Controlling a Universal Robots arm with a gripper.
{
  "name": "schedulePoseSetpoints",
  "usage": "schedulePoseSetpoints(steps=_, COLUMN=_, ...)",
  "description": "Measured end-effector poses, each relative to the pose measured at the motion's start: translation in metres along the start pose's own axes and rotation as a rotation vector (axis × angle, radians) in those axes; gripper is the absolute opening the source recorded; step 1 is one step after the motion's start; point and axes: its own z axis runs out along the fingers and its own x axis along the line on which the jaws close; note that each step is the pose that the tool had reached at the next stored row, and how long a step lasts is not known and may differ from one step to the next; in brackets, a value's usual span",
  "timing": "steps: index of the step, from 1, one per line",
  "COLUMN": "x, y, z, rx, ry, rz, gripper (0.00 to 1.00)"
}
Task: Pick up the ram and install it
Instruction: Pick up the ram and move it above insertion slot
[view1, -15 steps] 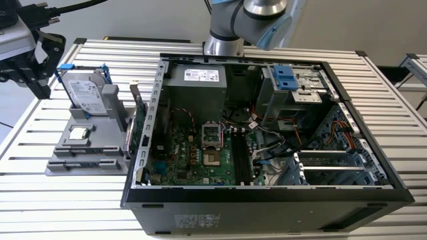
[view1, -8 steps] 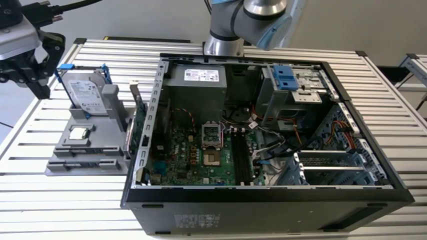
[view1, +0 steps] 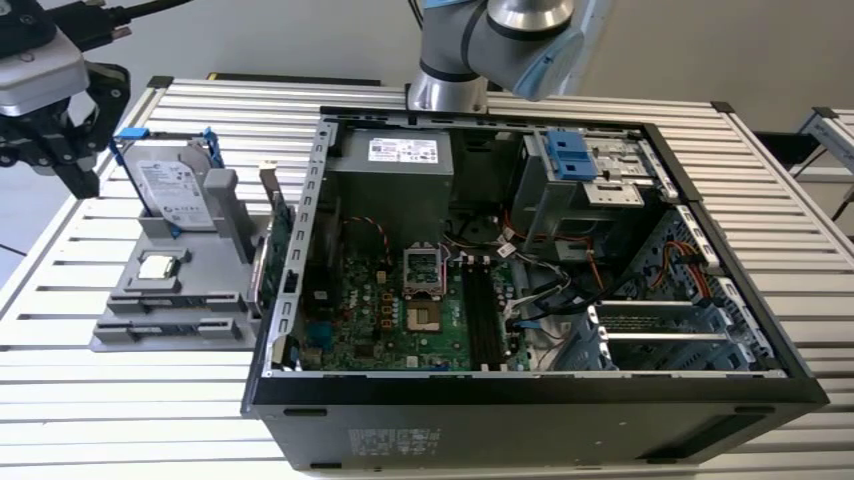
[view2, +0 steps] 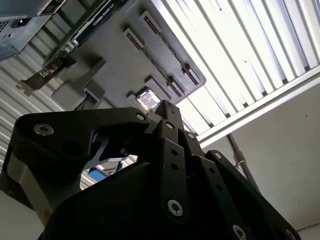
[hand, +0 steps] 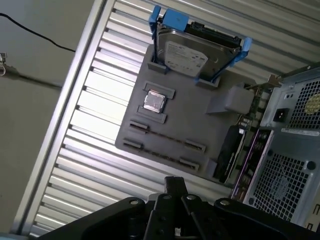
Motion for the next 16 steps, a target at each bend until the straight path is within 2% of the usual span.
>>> schedulePoseSetpoints(steps=16, x=0.0, y=0.0005, z=0.0, rx=-0.0006, ry=0.006, rz=-0.116, gripper=0.0)
